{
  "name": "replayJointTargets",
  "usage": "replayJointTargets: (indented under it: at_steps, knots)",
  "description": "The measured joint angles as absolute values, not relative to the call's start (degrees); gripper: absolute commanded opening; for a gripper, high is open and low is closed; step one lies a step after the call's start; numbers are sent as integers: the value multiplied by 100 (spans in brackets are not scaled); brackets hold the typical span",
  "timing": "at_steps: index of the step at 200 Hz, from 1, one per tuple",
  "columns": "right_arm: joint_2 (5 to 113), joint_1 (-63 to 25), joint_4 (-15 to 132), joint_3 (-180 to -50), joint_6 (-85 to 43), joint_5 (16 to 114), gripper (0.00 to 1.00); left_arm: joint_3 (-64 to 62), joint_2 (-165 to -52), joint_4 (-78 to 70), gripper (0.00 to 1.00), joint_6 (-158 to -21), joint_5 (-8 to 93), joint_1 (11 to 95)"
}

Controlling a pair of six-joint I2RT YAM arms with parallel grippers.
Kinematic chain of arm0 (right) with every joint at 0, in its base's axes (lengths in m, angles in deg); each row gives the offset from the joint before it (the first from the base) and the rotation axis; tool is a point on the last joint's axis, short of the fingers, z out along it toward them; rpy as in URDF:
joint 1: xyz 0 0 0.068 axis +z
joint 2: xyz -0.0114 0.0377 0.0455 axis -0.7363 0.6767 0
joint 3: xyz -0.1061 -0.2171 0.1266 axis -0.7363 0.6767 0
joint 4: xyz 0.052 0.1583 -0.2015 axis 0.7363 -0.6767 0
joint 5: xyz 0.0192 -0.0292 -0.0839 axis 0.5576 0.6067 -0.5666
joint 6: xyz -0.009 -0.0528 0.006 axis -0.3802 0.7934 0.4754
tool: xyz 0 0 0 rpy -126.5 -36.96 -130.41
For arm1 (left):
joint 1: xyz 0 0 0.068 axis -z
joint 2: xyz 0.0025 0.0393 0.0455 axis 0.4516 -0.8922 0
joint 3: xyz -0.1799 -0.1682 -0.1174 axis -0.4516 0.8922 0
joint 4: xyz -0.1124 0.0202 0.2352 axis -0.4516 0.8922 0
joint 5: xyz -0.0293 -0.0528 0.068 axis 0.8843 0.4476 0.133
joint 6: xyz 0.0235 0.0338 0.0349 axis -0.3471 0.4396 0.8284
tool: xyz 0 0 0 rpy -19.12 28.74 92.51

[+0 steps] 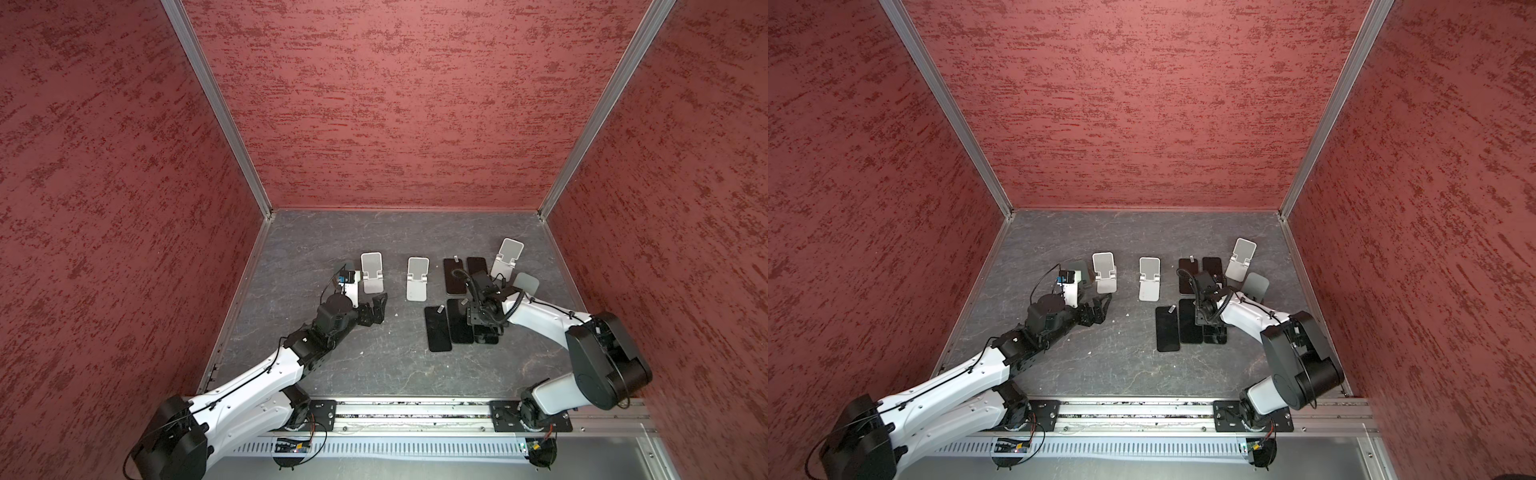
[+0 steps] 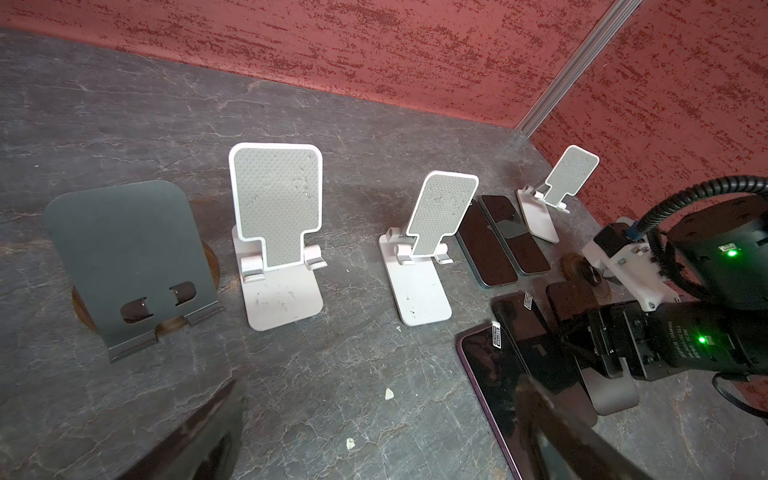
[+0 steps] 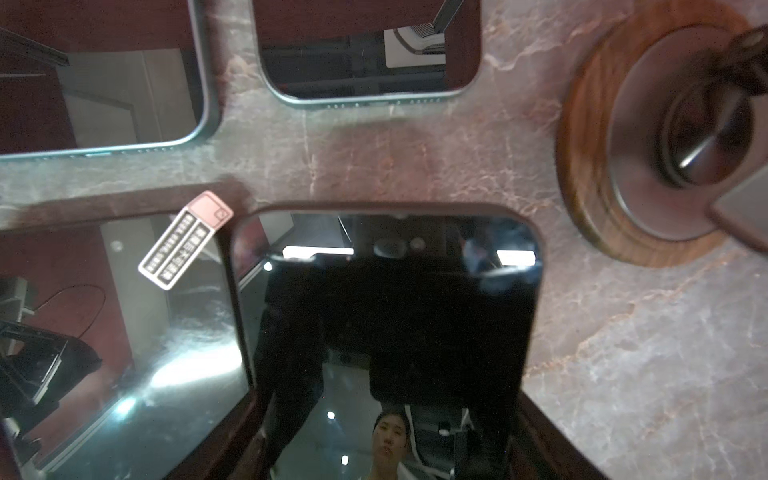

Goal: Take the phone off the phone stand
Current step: 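Lower the black phone flat beside the other lying phones with the right gripper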

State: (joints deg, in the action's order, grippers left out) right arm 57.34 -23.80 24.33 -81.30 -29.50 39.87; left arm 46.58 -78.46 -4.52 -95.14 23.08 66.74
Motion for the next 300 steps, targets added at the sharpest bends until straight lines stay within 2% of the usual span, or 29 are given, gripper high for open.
replayJointTargets:
  at_steps: [208, 258, 300]
  knots:
    - [5994, -2537, 2518, -8350, -2976, 4475, 61, 4656, -7857, -444, 100, -9490, 2275, 6674]
    - [5887, -2539, 2573, -8226, -3083, 4614, 69, 4658, -7825, -448, 100, -9492, 2277, 6674]
    - [5887, -2539, 2573, -8226, -3109, 4614, 71, 4680, -7763, -448, 100, -9494, 2277, 6674]
